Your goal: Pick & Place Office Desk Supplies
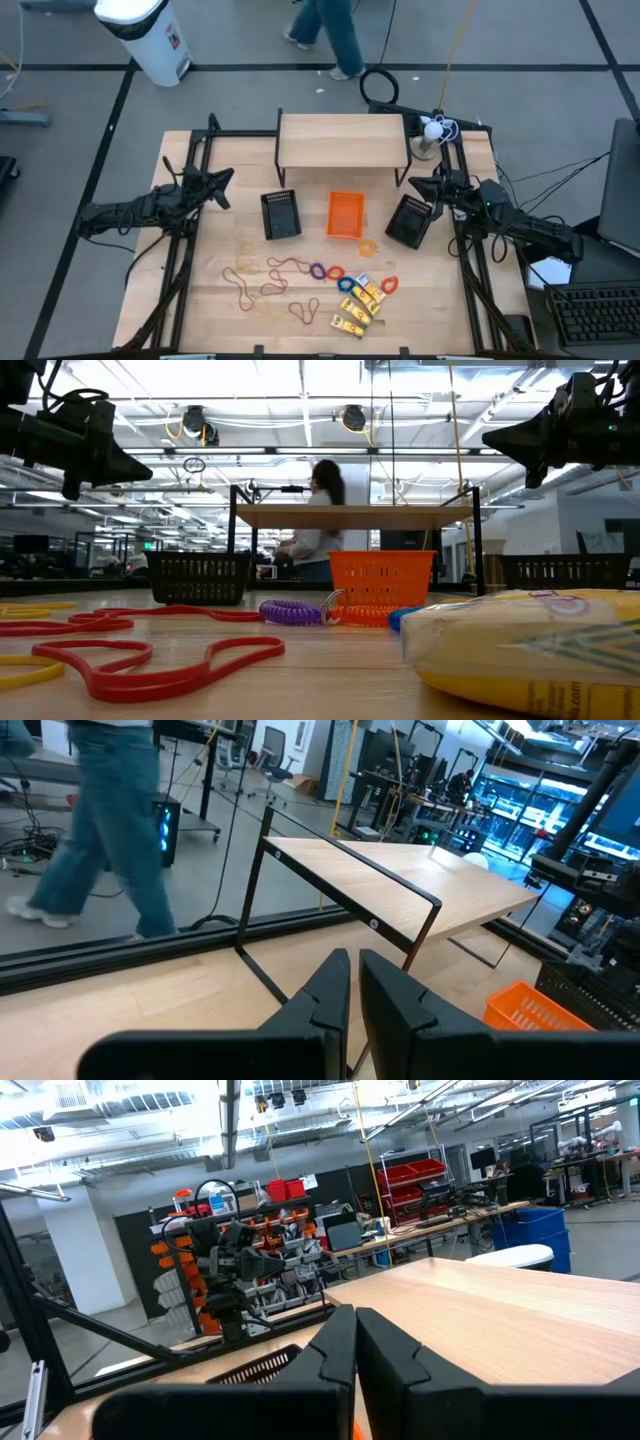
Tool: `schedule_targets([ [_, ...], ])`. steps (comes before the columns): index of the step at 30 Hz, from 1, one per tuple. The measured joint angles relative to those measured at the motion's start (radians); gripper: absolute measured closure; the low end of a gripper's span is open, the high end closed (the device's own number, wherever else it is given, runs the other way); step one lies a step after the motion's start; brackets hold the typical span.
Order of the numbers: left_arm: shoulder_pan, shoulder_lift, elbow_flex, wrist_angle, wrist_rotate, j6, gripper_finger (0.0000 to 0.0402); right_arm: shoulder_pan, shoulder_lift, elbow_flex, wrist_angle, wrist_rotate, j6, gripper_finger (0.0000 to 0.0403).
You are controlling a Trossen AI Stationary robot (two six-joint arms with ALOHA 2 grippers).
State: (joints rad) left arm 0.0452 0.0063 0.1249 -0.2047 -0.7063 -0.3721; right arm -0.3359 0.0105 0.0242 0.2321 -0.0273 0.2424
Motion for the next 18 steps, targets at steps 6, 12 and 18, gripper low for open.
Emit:
schedule_targets([
  [6, 0.000, 0.000, 0.000, 0.000, 0.000, 0.002, 0.0376, 0.000, 0.000, 0.000, 0.000, 0.000, 0.000, 0.0403],
  [12, 0.000, 0.000, 0.000, 0.000, 0.000, 0.002, 0.0376, 0.000, 0.000, 0.000, 0.000, 0.000, 0.000, 0.0403],
  [18, 0.000, 0.000, 0.000, 0.001, 0.002, -0.050, 0.0376, 0.000, 0.000, 0.000, 0.000, 0.000, 0.000, 0.0403],
])
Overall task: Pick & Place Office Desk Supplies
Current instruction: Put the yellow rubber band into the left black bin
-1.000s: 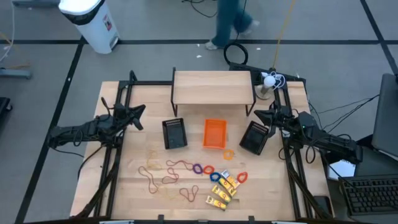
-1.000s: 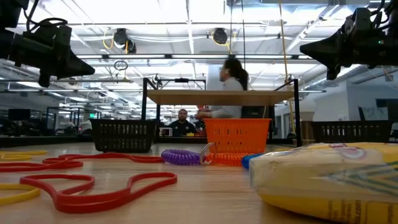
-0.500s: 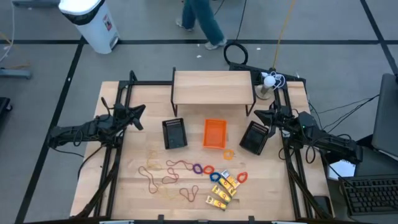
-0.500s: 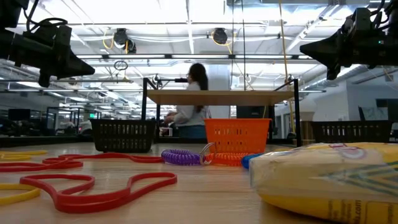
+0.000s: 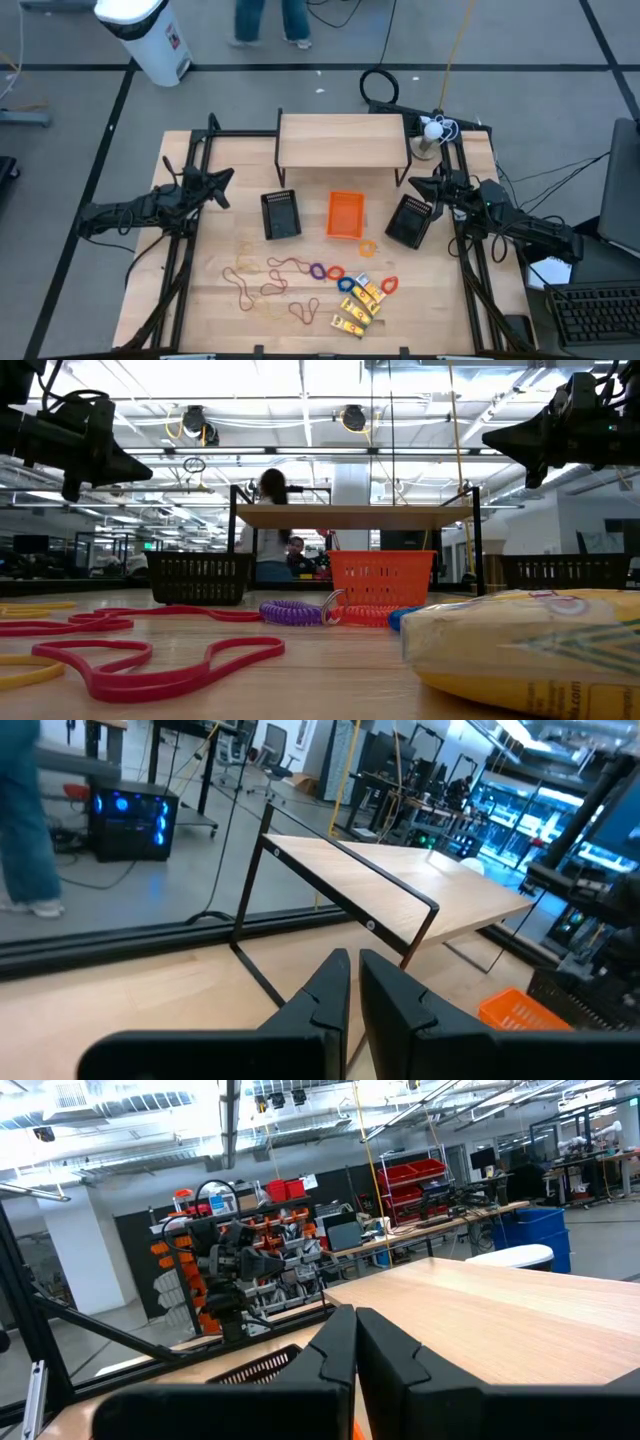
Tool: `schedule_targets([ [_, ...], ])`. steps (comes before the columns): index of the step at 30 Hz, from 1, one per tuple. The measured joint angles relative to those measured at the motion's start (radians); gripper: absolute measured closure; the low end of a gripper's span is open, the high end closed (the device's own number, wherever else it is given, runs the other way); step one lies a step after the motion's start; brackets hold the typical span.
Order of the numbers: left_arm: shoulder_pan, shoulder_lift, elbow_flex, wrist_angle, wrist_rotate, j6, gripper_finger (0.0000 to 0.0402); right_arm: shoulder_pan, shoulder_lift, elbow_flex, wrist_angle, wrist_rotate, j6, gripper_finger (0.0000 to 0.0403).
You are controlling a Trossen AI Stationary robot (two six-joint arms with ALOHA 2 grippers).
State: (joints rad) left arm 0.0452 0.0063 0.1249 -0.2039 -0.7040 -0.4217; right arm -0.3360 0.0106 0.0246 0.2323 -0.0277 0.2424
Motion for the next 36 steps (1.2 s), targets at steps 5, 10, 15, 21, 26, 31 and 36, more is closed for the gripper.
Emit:
schedule_targets([
  [5, 0.000, 0.000, 0.000, 0.000, 0.000, -0.079, 0.0376, 0.000, 0.000, 0.000, 0.000, 0.000, 0.000, 0.0403],
  [10, 0.000, 0.000, 0.000, 0.000, -0.001, -0.106, 0.0376, 0.000, 0.000, 0.000, 0.001, 0.000, 0.000, 0.0403],
  [15, 0.000, 0.000, 0.000, 0.000, 0.024, -0.108, 0.0376, 0.000, 0.000, 0.000, 0.002, 0.000, 0.000, 0.0403],
  [21, 0.000, -0.001, 0.000, 0.019, -0.030, 0.004, 0.0376, 0.000, 0.000, 0.000, 0.002, 0.000, 0.000, 0.0403],
  [26, 0.000, -0.001, 0.000, 0.006, -0.001, 0.047, 0.0376, 0.000, 0.000, 0.000, 0.002, 0.000, 0.000, 0.0403],
  [31, 0.000, 0.000, 0.000, 0.008, 0.049, 0.049, 0.0376, 0.000, 0.000, 0.000, 0.002, 0.000, 0.000, 0.0403],
  [36, 0.000, 0.000, 0.000, 0.121, 0.045, 0.069, 0.0376, 0.000, 0.000, 0.000, 0.002, 0.000, 0.000, 0.0403],
])
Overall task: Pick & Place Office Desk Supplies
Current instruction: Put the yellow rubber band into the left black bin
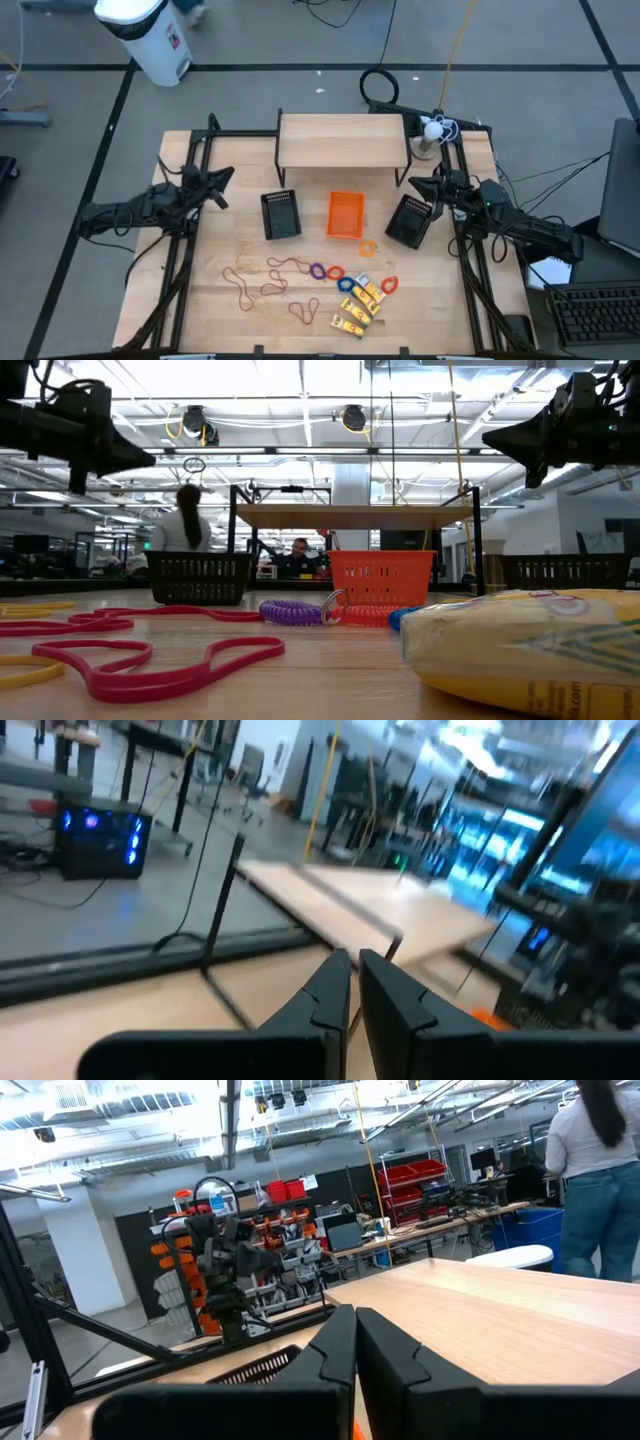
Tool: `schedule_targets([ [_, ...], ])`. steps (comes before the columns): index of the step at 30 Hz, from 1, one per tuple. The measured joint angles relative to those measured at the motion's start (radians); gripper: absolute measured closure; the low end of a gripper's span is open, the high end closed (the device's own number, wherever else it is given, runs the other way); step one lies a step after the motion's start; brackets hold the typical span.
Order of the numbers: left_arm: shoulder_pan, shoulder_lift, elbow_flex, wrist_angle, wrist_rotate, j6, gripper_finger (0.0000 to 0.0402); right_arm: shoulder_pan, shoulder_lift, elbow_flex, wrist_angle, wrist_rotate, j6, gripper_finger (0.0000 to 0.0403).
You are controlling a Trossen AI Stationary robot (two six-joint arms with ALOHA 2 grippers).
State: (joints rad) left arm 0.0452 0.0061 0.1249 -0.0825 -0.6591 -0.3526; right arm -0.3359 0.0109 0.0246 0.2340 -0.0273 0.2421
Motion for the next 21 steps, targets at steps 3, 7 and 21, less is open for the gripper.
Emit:
schedule_targets([
  [3, -0.003, 0.017, 0.014, 0.101, 0.086, 0.085, 0.0377, 0.000, 0.000, 0.000, 0.000, 0.000, 0.000, 0.0403],
  [7, -0.031, 0.135, 0.147, 0.031, 0.096, 0.111, 0.0397, 0.000, 0.000, 0.000, 0.000, 0.000, 0.000, 0.0403],
  [21, -0.179, 0.860, 0.860, -0.848, 0.242, -0.146, 0.0382, 0.000, 0.000, 0.000, -0.001, 0.000, 0.000, 0.0403],
])
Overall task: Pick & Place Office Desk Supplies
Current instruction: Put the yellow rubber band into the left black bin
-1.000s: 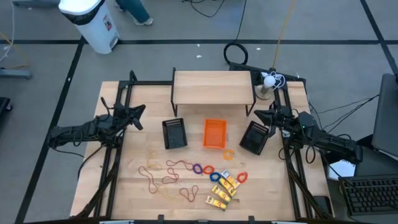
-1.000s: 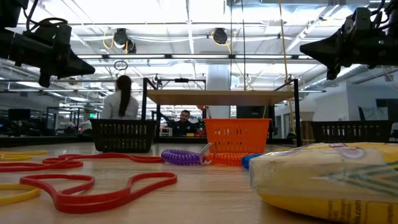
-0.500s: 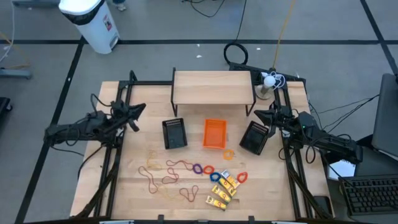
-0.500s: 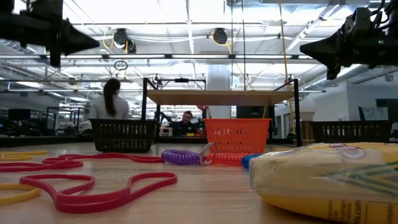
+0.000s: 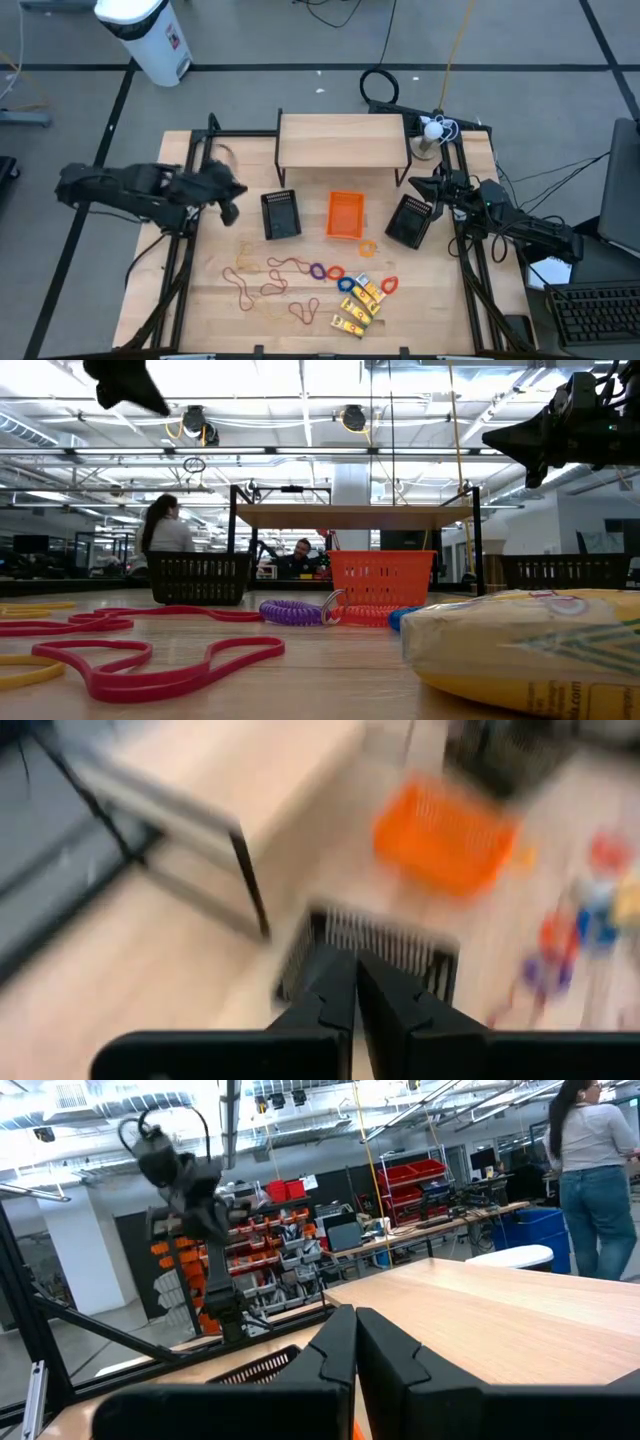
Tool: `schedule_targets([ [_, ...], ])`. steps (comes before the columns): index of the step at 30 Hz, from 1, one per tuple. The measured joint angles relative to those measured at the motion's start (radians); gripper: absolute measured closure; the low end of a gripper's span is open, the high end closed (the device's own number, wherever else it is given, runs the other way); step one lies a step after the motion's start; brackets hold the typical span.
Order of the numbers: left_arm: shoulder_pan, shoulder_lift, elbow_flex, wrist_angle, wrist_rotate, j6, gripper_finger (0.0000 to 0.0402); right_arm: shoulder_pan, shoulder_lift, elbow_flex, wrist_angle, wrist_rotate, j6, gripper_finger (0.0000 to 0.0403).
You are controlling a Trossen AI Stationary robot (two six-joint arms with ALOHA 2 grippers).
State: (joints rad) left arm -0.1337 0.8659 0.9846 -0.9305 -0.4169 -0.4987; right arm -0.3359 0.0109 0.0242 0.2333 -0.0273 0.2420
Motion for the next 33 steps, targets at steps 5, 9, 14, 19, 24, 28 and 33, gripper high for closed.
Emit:
schedule_targets([
  [5, -0.062, 0.170, 0.007, -0.201, 0.124, -0.167, 0.0357, 0.000, 0.000, 0.000, -0.002, 0.000, 0.000, 0.0403],
  [9, -0.137, 0.269, -0.049, -0.204, 0.217, -0.280, 0.0317, 0.000, 0.000, 0.000, -0.008, -0.001, 0.000, 0.0403],
  [14, -0.216, 0.286, -0.152, -0.007, 0.254, -0.390, 0.0258, 0.000, 0.000, 0.000, -0.008, 0.000, 0.006, 0.0403],
  [19, -0.258, 0.286, -0.259, 0.107, 0.313, -0.591, 0.0202, 0.000, 0.000, 0.000, -0.008, 0.000, 0.007, 0.0403],
  [24, -0.283, 0.286, -0.334, 0.122, 0.366, -0.800, 0.0155, 0.000, 0.000, 0.000, -0.007, 0.000, 0.007, 0.0403],
  [28, -0.288, 0.286, -0.349, 0.123, 0.368, -0.875, 0.0138, 0.000, 0.000, 0.000, -0.007, 0.000, 0.002, 0.0403],
  [33, -0.288, 0.326, -0.349, 0.171, 0.390, -0.861, 0.0137, 0.000, 0.000, 0.000, -0.007, 0.000, 0.000, 0.0403],
])
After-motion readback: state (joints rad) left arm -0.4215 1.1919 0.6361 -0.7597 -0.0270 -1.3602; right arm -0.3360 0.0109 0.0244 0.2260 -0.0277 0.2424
